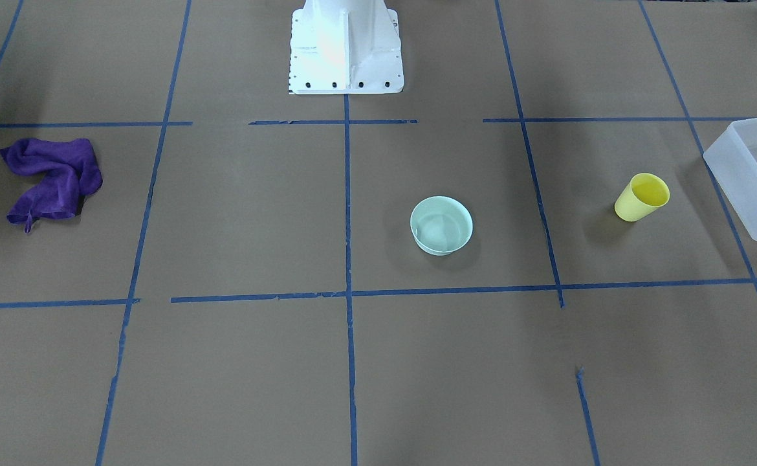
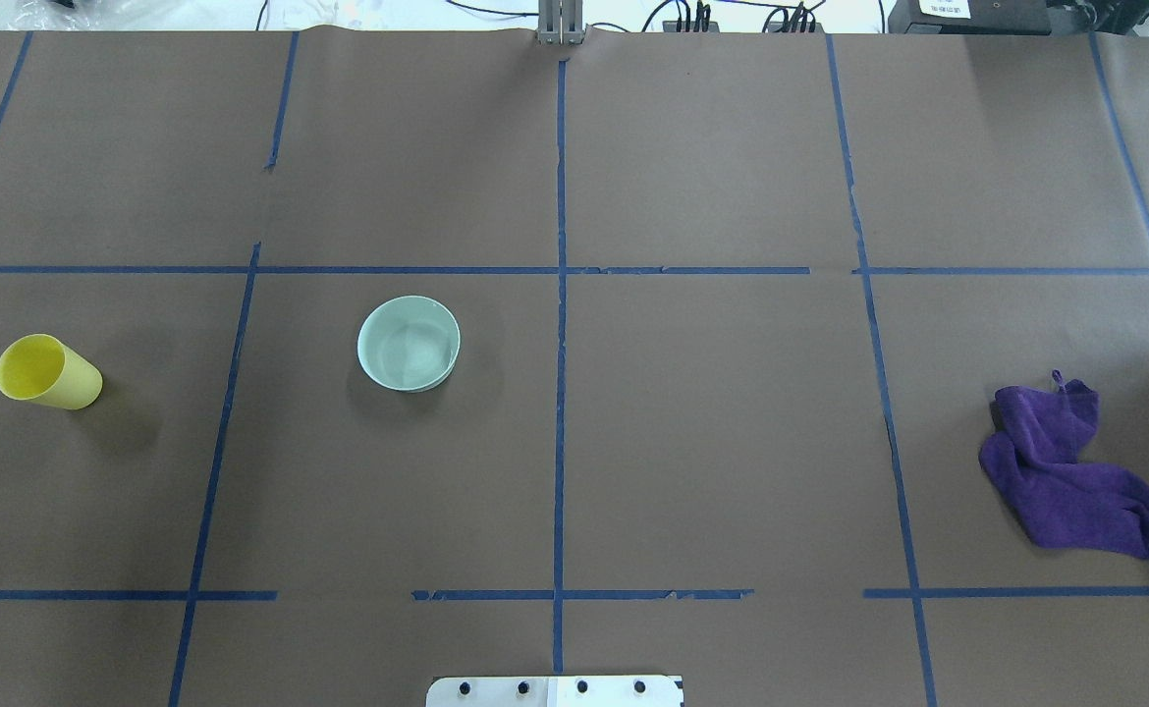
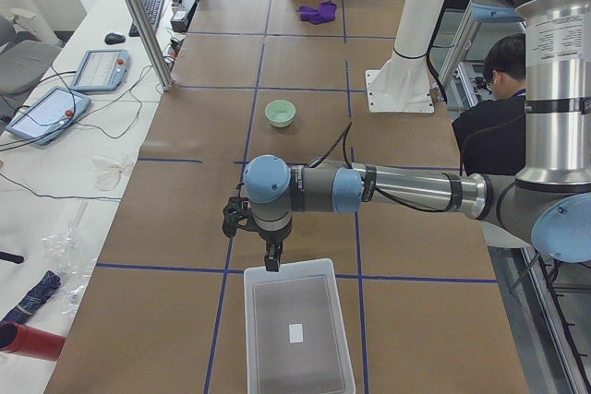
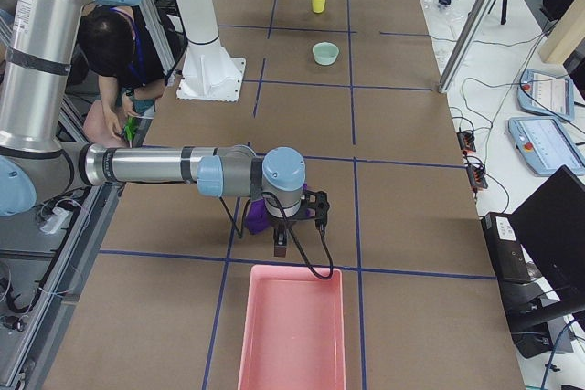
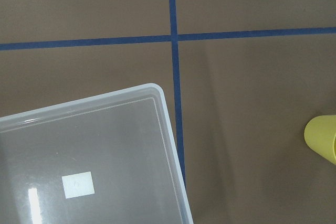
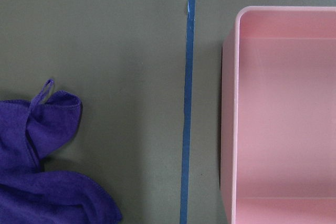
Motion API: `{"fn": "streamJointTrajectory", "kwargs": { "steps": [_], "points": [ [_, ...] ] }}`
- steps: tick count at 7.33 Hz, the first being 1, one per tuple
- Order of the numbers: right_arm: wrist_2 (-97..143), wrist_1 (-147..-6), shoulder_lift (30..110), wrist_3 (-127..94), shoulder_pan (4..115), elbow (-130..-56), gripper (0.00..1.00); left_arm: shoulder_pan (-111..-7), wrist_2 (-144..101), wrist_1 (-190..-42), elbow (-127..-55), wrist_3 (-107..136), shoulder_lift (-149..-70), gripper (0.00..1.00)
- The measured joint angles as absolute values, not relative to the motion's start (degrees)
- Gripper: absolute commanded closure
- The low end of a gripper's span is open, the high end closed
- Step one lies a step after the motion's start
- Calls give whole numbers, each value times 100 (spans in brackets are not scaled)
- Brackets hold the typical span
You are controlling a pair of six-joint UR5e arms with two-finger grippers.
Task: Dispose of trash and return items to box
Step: 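Move the left gripper toward the yellow cup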
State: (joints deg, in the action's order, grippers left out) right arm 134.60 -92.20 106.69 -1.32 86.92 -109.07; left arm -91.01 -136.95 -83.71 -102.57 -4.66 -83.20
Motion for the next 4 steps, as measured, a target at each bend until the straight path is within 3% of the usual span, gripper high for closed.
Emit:
{"fn": "streamJointTrajectory", "kwargs": {
  "steps": [4],
  "points": [
    [13485,-9211,10641,-153,8691,-10946,0,-9015,-13622,-8370,-10270,-487,-8341,0]
  ]
}}
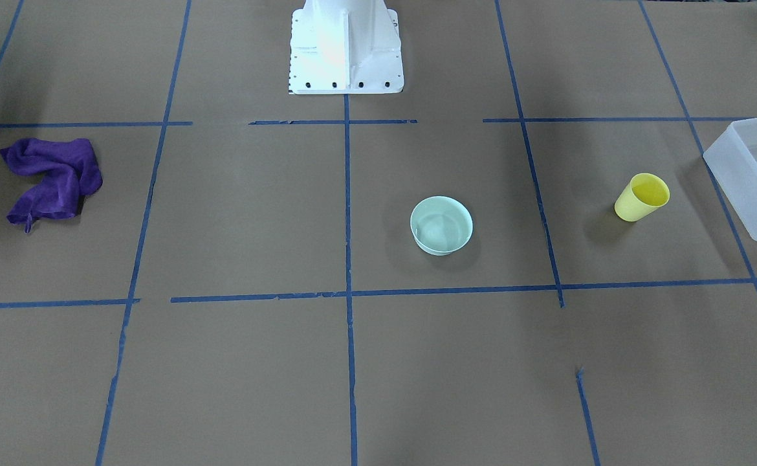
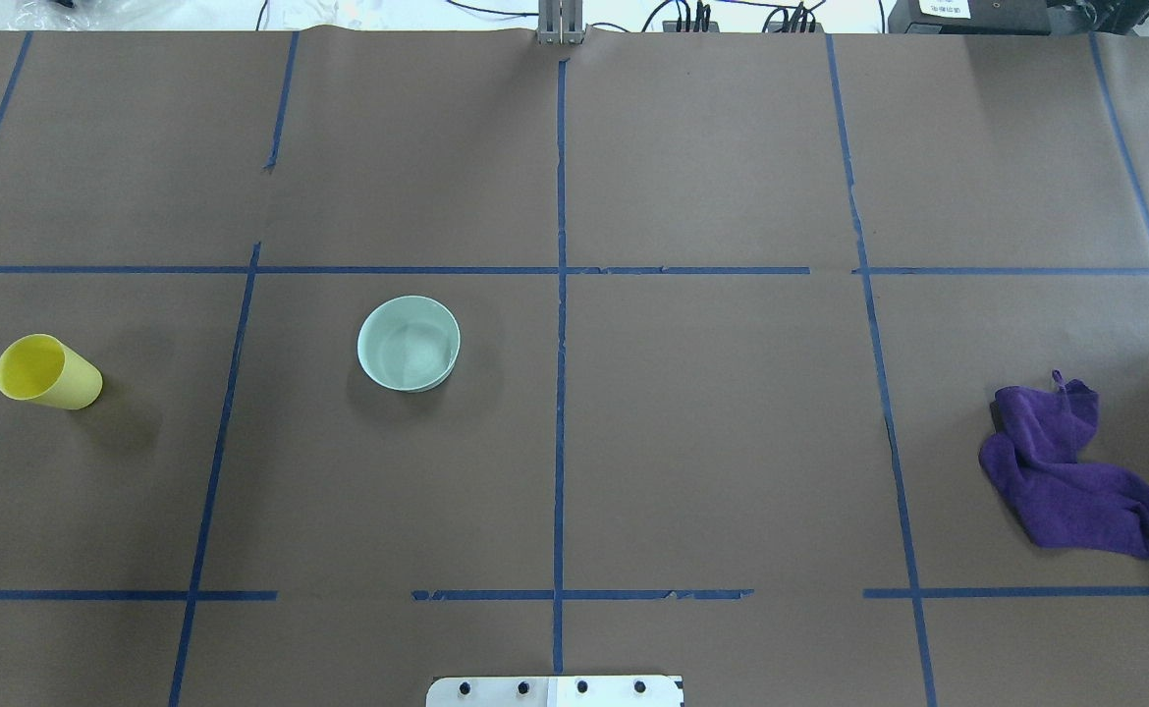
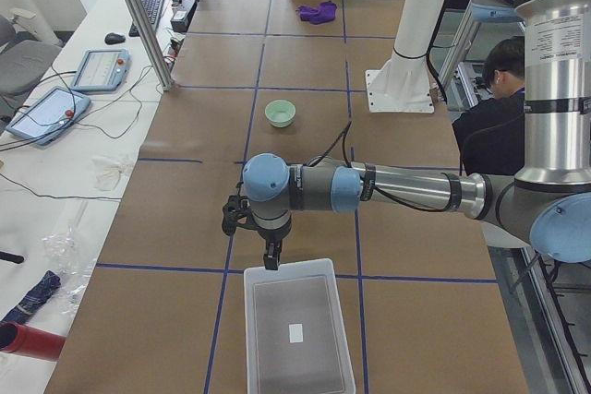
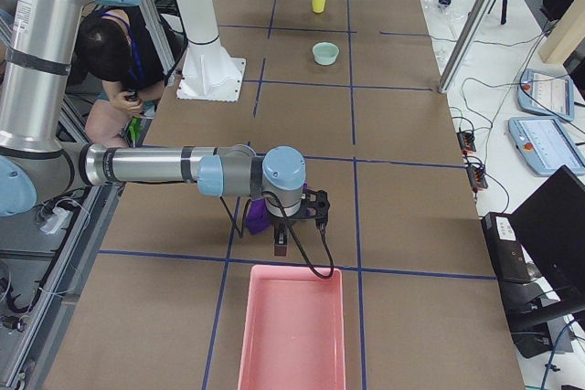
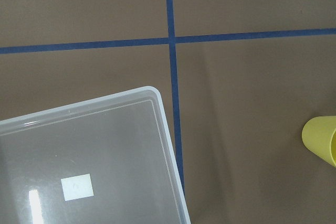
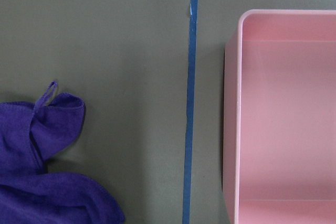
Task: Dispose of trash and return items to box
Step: 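Move the left gripper toward the yellow cup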
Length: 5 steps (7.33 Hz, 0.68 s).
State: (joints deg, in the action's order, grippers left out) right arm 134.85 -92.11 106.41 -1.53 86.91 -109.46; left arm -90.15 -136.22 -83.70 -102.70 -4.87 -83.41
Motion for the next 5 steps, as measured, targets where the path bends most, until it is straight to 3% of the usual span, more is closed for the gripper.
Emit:
{"fn": "streamJointTrajectory", "kwargs": {
  "steps": [3,5],
  "points": [
    [13729,-9208,10400,-209,8684,-11409,0,-8902,-13364,-9128,-10387,-490,-8517,0],
    [13758,-9152,9854,-234,8677,-11602,0,-8900,-13309,-10702,-10229,-459,-8700,0]
  ]
}}
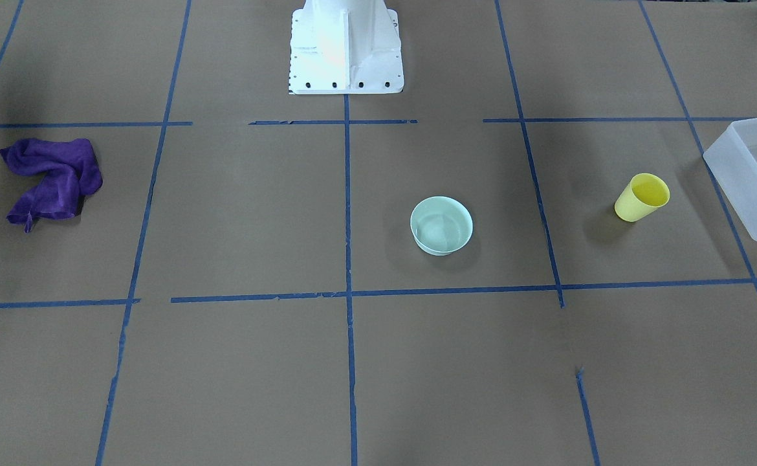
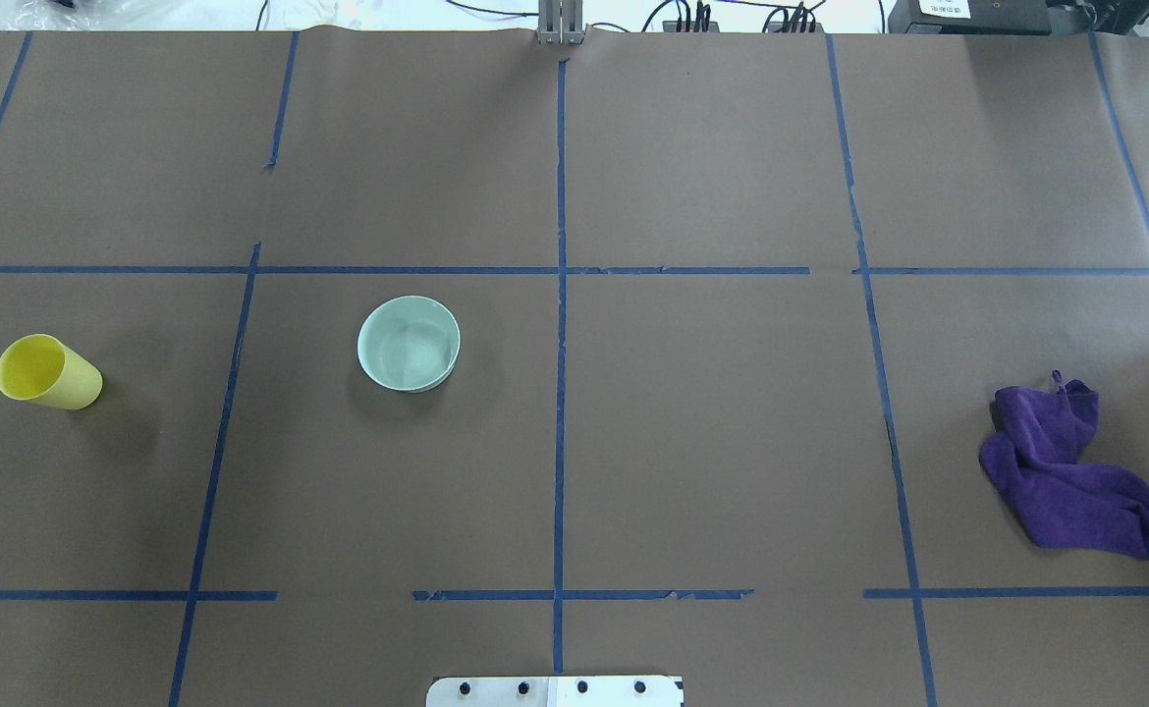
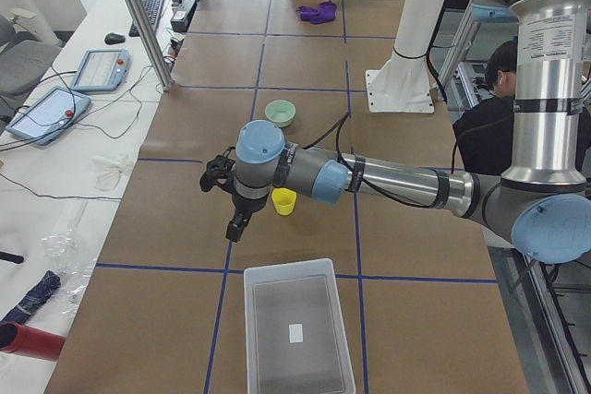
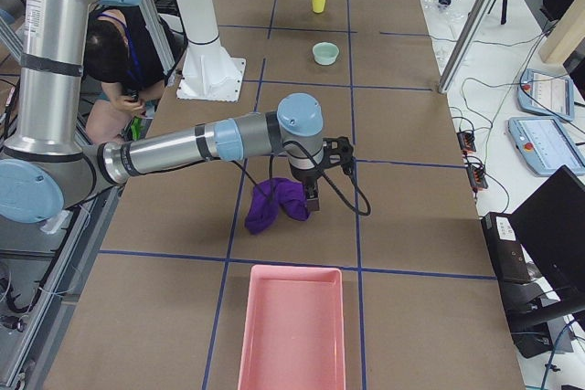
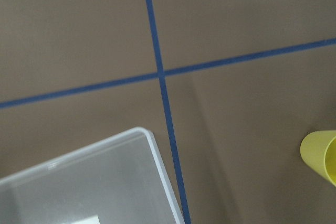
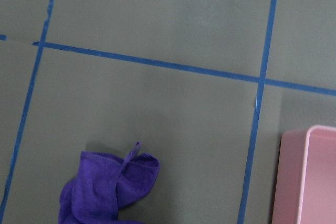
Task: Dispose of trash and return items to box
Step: 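Move the left gripper toward the yellow cup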
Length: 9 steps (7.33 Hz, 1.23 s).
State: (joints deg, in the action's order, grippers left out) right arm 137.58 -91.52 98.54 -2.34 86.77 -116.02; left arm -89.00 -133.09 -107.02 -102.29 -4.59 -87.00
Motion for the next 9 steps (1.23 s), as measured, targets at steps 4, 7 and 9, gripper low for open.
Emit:
{"fn": "streamJointTrajectory", "kwargs": {
  "steps": [4,7,9],
  "points": [
    [13773,-8578,9651,-702,8620,-11510,0,-8862,-13457,-13235,-9590,-67,-8912,0],
    [13658,-7848,9709,-732,8293,-11408,0,-7980,-13478,-13975,-9543,690,-8659,0],
    [13609,-7653,9770,-874,8210,-11385,0,-7314,-12953,-14108,-9733,1882,-8217,26]
  ]
}}
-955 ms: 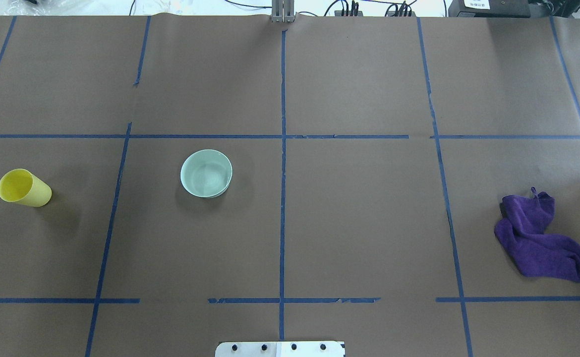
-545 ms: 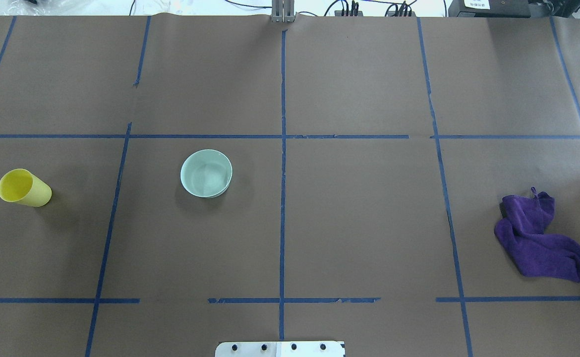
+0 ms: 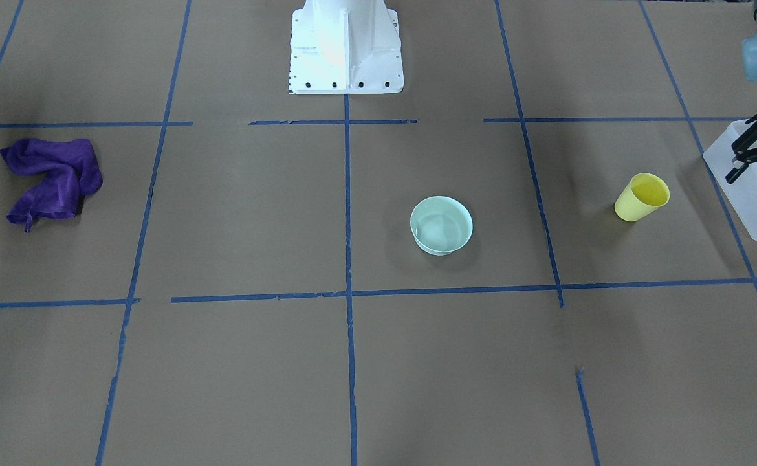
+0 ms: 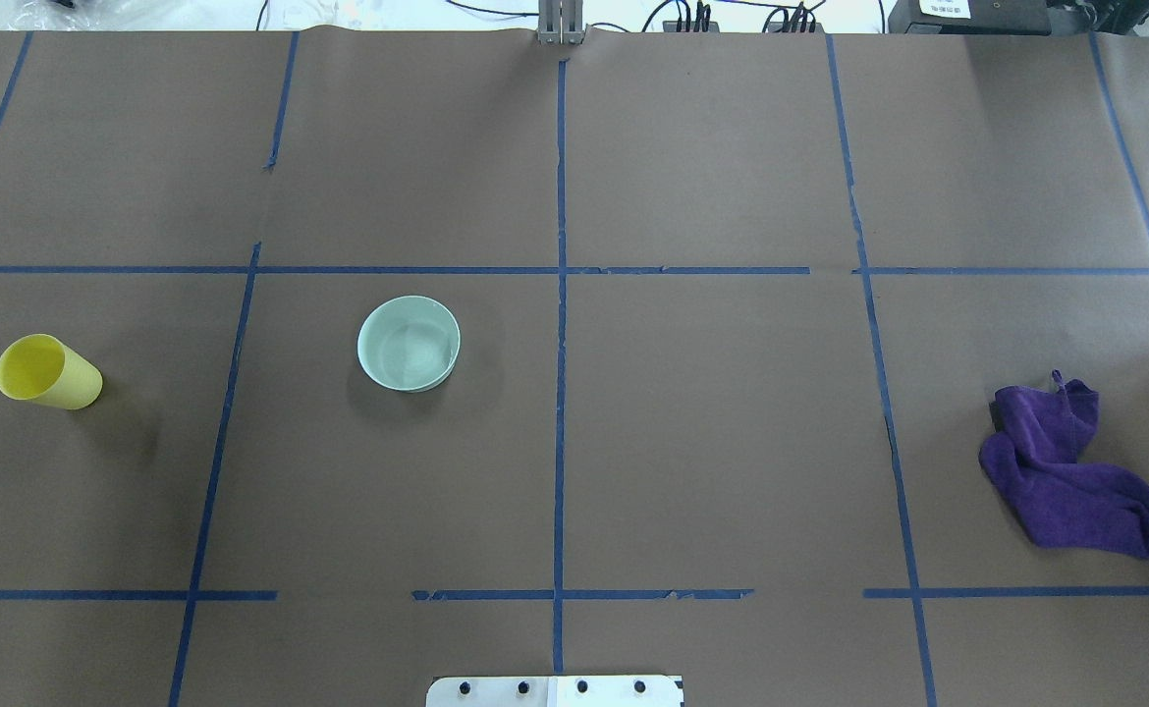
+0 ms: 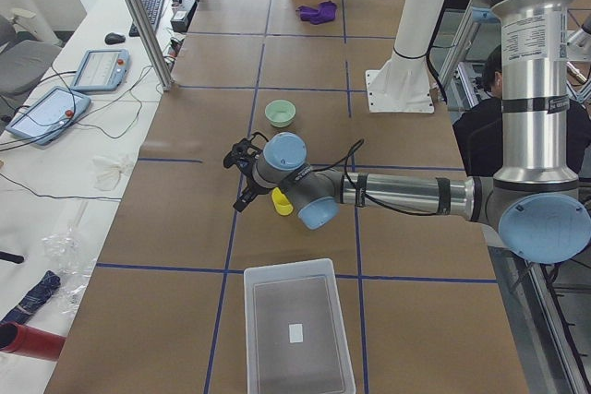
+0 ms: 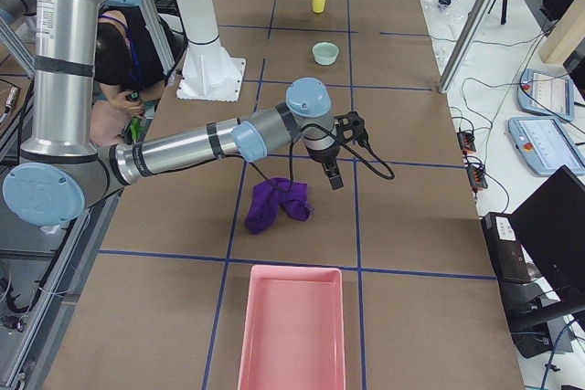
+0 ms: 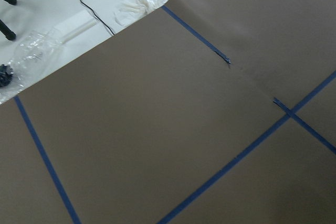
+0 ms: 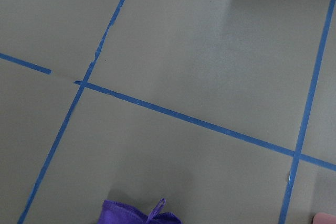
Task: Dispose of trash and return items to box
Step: 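Move the left gripper toward the yellow cup, then grasp the yellow cup with the left gripper and lift it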
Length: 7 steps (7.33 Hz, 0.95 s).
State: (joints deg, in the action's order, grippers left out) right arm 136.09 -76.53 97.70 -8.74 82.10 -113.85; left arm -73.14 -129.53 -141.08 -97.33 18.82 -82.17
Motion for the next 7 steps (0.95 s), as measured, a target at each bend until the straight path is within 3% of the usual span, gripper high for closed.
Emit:
{"fn": "streamJointTrajectory", "kwargs": {
  "steps": [1,6,7],
  "points": [
    [13596,-7631,9808,-923,8193,-11376,0,-6991,-12546,-14176,-9801,2527,-8057,37],
    [13597,-7612,9860,-933,8174,-11364,0,-5805,-11758,-14359,-9811,4291,-7920,37],
    [13597,-7611,9874,-930,8174,-11364,0,-5659,-11737,-14361,-9782,4312,-7899,61]
  ]
}}
